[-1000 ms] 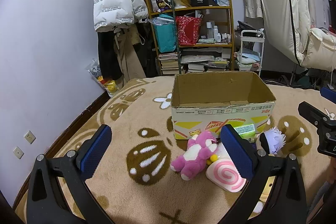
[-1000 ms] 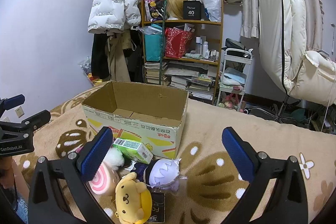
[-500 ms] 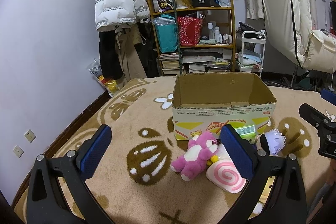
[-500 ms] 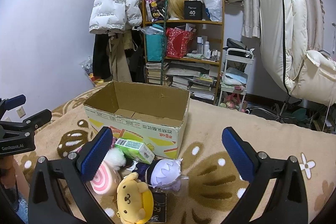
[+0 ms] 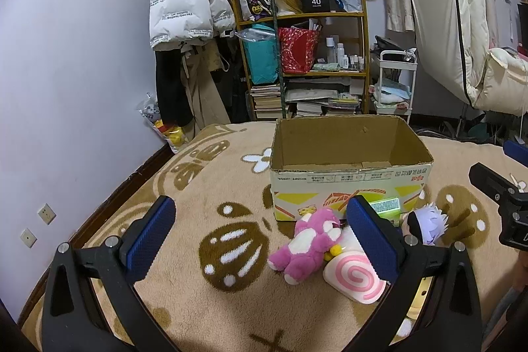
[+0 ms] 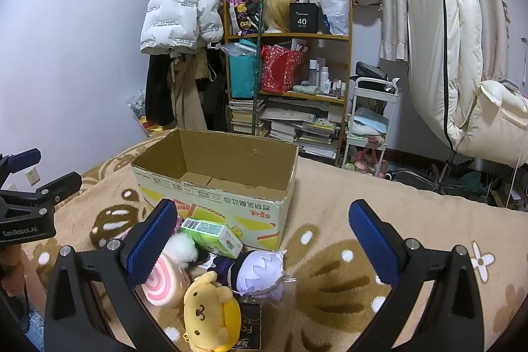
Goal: Organize soft objects
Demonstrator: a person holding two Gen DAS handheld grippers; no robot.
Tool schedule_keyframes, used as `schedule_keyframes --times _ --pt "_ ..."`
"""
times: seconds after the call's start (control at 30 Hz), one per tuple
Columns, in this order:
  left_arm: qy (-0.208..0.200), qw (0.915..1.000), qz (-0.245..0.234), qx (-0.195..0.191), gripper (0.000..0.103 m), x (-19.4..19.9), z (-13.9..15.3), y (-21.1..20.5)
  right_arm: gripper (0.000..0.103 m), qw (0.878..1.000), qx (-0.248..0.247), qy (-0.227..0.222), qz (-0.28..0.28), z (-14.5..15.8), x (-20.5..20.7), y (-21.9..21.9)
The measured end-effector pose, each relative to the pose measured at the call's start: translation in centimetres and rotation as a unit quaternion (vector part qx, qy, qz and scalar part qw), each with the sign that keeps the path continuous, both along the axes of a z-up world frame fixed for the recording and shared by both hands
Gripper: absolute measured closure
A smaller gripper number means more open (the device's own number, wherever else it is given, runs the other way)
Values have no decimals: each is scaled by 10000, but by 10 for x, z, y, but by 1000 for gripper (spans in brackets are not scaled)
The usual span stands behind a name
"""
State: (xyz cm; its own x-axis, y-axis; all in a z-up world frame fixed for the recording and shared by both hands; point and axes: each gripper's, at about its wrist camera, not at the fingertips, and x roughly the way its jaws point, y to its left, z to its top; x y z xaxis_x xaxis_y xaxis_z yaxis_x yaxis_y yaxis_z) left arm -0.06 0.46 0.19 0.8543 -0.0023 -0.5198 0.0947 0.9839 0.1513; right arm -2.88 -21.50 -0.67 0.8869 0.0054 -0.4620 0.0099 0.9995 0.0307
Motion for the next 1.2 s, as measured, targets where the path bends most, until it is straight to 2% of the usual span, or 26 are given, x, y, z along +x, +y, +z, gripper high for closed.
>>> schedule_keyframes --times 1.2 --pt "-39 10000 5 7 1 -2 1 2 0 9999 82 -32 -83 6 -2 -6"
